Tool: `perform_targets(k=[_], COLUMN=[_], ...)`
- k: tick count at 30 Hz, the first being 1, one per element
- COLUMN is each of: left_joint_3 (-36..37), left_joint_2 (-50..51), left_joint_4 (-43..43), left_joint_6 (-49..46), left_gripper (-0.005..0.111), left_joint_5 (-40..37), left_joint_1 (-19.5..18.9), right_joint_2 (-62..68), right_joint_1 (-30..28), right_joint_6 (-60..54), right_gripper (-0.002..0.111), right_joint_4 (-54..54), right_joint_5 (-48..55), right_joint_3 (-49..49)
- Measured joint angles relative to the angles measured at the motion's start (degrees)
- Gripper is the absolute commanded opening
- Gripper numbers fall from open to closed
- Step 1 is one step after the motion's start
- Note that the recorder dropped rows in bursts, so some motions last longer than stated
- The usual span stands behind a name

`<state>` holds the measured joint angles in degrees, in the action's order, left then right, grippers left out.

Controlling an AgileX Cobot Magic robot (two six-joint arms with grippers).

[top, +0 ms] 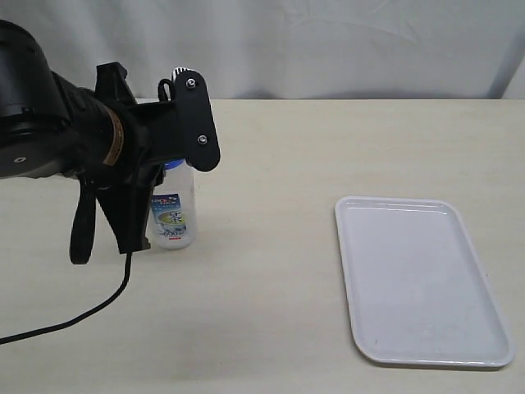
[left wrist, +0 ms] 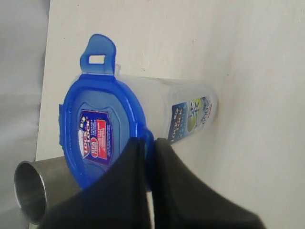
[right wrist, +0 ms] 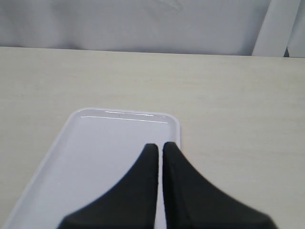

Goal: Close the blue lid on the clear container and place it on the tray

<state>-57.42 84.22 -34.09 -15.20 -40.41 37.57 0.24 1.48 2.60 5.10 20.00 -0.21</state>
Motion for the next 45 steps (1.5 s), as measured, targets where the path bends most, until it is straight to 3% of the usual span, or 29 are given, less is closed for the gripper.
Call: perform_targets(k=[45], left_joint_3=[0.0], left_joint_2=[1.4], left_joint_4=[-2.9], left_joint_6=[-3.0], left_gripper=[0.000], left_joint_5=[1.3], left_joint_1=[0.0], right_joint_2=[0.0], right_joint_1=[0.0], right_joint_6=[0.0], right_gripper=[0.004], right_joint_4=[0.0], right_joint_5=[0.0], right_joint_3=[0.0])
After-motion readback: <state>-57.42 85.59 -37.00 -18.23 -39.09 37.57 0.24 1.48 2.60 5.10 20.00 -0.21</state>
